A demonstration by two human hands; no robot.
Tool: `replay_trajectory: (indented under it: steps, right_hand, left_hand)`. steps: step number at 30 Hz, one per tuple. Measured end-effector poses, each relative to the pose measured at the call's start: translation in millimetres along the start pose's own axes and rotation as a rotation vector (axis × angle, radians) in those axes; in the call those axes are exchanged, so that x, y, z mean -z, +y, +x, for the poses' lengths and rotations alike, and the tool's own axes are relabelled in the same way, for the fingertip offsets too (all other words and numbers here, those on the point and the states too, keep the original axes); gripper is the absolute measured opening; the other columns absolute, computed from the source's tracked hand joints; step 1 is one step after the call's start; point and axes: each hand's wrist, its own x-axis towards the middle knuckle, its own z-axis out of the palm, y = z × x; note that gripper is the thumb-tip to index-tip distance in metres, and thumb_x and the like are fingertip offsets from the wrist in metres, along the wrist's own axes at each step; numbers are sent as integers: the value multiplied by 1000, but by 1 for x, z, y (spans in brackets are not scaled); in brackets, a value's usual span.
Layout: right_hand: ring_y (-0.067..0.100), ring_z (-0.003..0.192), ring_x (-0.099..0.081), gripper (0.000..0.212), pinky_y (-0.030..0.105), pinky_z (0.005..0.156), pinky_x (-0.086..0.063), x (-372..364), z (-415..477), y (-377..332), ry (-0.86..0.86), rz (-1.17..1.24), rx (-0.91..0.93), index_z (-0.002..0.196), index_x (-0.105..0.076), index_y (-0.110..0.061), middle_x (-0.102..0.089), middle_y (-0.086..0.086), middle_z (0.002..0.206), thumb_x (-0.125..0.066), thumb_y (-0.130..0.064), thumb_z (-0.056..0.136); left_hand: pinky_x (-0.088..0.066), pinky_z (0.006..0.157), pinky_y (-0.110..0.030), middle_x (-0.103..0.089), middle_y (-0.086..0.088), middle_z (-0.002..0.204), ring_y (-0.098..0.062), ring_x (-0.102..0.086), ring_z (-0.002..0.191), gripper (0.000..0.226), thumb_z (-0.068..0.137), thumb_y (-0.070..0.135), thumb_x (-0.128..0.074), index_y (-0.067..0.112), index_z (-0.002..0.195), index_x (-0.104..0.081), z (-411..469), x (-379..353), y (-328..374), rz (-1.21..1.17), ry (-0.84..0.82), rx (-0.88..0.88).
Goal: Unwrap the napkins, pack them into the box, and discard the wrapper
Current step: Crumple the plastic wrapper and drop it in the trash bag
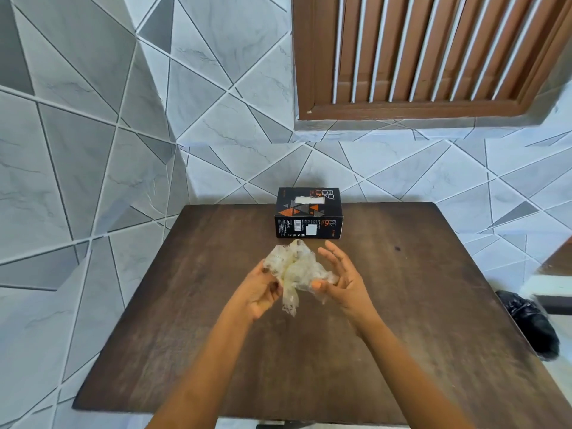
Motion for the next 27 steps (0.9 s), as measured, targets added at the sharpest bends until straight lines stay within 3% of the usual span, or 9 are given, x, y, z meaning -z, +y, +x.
replay_trajectory:
  steps: [3, 7, 10, 13, 16, 18, 21, 24, 27]
  right_hand:
    - [16, 106, -59, 66, 29, 88, -53, -9, 3, 9, 67, -168, 39, 124, -50, -30, -56, -8, 121, -78, -8, 68]
    - [3, 98, -64, 52, 19, 82, -52, -9, 1, 12, 33, -81, -1, 116, -57, -22, -66, -3, 110, -72, 1, 72]
    - [11, 84, -67, 35, 20, 74, -55, -7, 4, 13, 118, -134, 1, 98, -65, -19, -70, 1, 93, -72, 3, 71]
    - [11, 73, -67, 28, 28, 70, -57, 1, 13, 15, 286, -166, -37, 97, -68, -6, -71, 0, 83, -72, 2, 71]
    - [15, 73, -67, 24, 37, 74, -57, 8, 19, 10, 299, -261, -10, 93, -68, -5, -71, 4, 81, -72, 3, 71]
    - [18, 72, -65, 21, 37, 73, -55, 8, 20, 7, 301, -382, 9, 88, -68, -12, -70, 7, 80, -73, 0, 71]
    - [19, 74, -66, 21, 37, 73, -54, 3, 18, 6, 254, -521, 11, 90, -69, -14, -72, 5, 83, -72, -6, 72]
    - [15, 88, -68, 26, 29, 80, -55, 1, 13, 5, 70, -428, 10, 101, -68, -18, -73, 2, 97, -67, -6, 78]
    - [10, 86, -68, 22, 22, 75, -55, 3, 11, 2, 90, -232, 45, 103, -69, -12, -73, 3, 97, -65, -8, 82]
  left_hand:
    - [-59, 63, -30, -67, -13, 99, -22, -62, 83, 33, 86, -3, -54, 6, 118, -56, -2, -7, -4, 38, -106, 29]
    - [-58, 63, -27, -71, -9, 87, -15, -68, 68, 29, 84, -11, -52, 3, 108, -61, -3, -11, -1, 160, -108, 20]
    - [-58, 61, -21, -68, -8, 87, -10, -69, 65, 34, 83, -18, -47, 7, 98, -64, -10, -15, 2, 299, -100, -40]
    - [-58, 71, -19, -66, -6, 98, -14, -67, 84, 32, 89, -11, -44, 13, 99, -62, -18, -21, 8, 336, -182, -51]
    - [-58, 80, -24, -68, 1, 104, -15, -66, 94, 27, 91, 3, -51, 21, 109, -59, -21, -21, 10, 317, -275, -80]
    - [-57, 79, -22, -68, 2, 103, -10, -68, 92, 23, 88, 8, -58, 20, 108, -62, -19, -21, 7, 411, -253, -140]
    - [-57, 76, -23, -71, -1, 92, -11, -69, 86, 12, 86, 9, -62, 19, 89, -69, -12, -23, 1, 563, -114, -265]
    - [-56, 71, -24, -72, -2, 81, -15, -66, 79, 22, 85, 7, -62, 23, 73, -70, -2, -23, 3, 707, 62, -402]
    - [-55, 73, -27, -73, -3, 86, -15, -67, 81, 20, 84, 5, -62, 20, 75, -71, 4, -27, 6, 736, 118, -429]
